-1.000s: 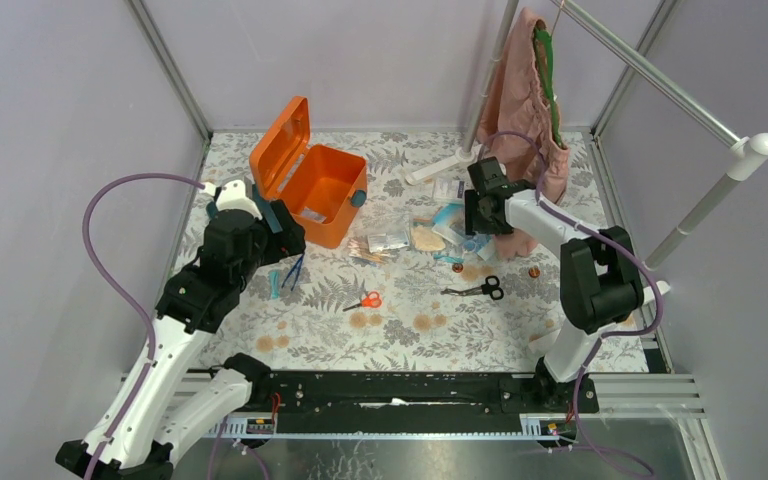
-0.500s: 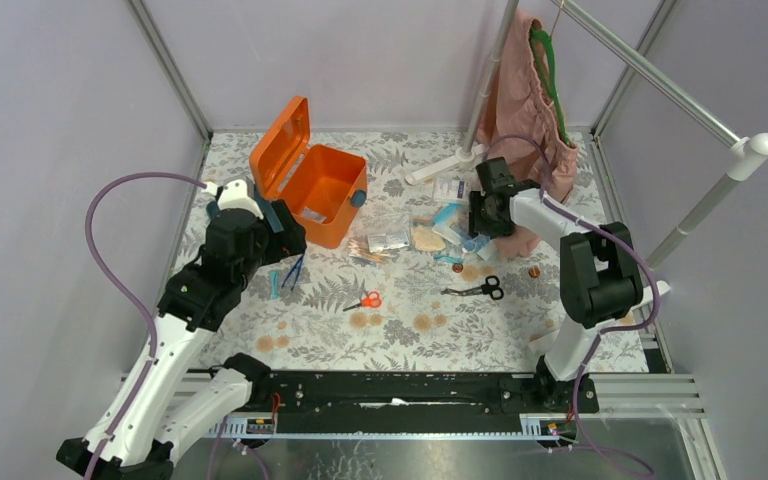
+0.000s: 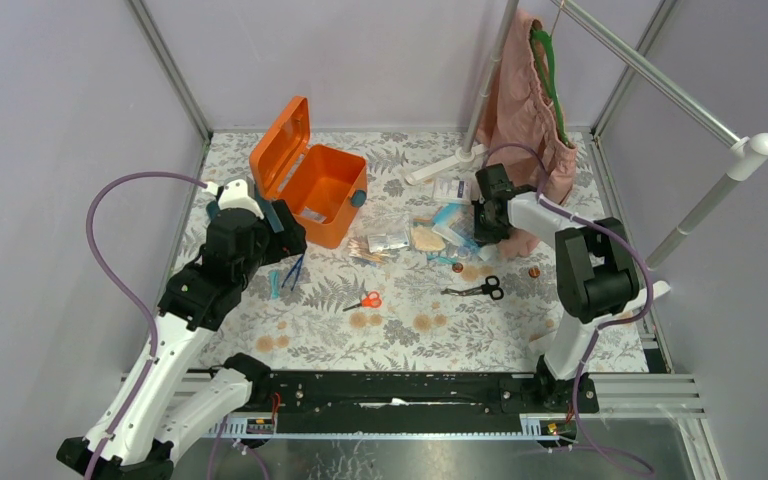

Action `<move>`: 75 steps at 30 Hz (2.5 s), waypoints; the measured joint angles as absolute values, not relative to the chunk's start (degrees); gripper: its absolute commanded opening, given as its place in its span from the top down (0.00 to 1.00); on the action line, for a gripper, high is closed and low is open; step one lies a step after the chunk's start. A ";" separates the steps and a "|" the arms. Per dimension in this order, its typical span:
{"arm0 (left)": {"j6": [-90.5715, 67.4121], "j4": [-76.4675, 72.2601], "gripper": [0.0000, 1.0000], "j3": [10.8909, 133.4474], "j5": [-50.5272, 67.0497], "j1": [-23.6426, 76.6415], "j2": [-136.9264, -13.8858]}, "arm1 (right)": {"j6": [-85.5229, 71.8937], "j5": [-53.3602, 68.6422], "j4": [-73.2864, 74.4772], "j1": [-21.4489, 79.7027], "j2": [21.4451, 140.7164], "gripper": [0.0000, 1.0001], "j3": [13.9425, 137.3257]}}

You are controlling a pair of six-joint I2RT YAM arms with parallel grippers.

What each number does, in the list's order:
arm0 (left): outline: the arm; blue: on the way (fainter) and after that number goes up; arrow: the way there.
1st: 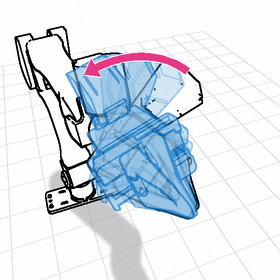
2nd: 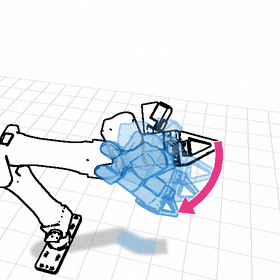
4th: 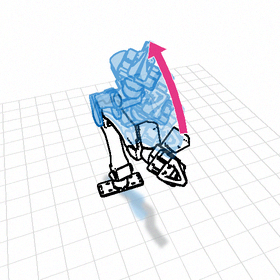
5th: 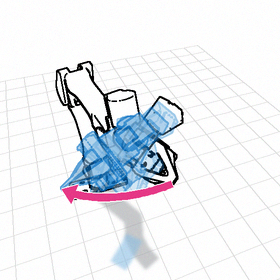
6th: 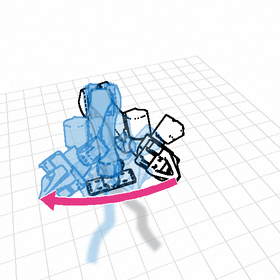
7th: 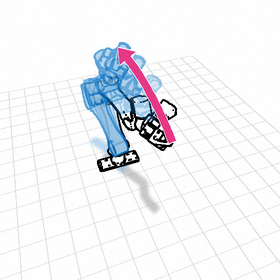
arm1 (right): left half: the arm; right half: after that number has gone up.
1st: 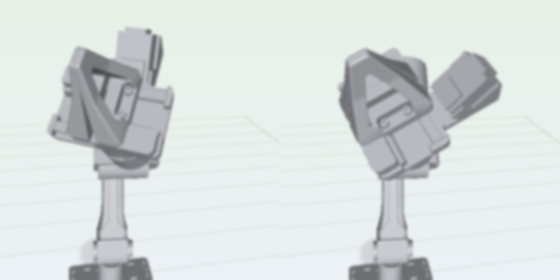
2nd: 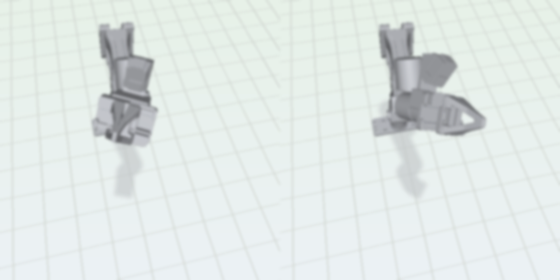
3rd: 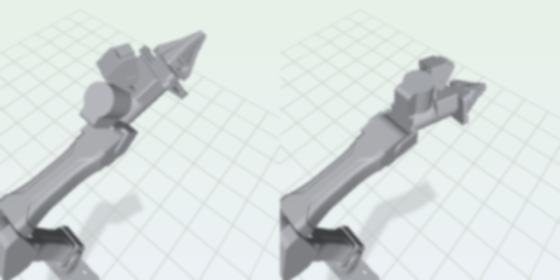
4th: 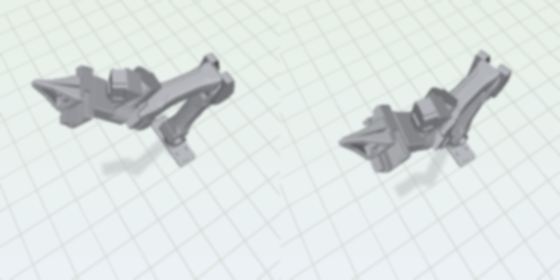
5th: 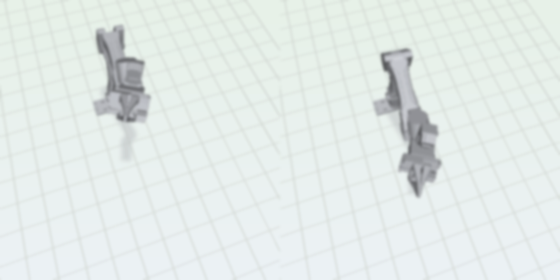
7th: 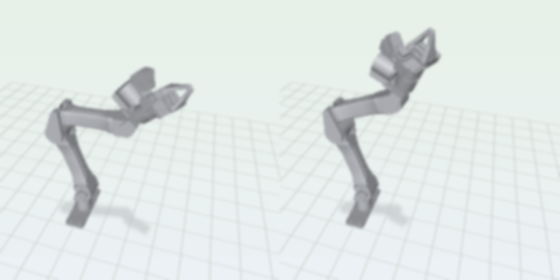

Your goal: Organize the medicine kit

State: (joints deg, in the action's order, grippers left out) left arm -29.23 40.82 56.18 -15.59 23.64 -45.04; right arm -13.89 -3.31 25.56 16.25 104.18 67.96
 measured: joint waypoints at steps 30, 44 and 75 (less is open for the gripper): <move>-29.21 40.77 0.01 56.18 -15.57 23.64 -46.00 | -17.17 8.62 25.06 18.04 86.83 1.00 68.31; -29.26 41.25 0.01 56.18 -19.62 23.64 -43.05 | -23.49 9.15 23.14 31.46 93.47 1.00 85.30; -29.93 44.73 0.01 56.18 -24.34 23.64 -39.44 | -29.47 18.59 18.59 41.15 135.26 0.76 133.05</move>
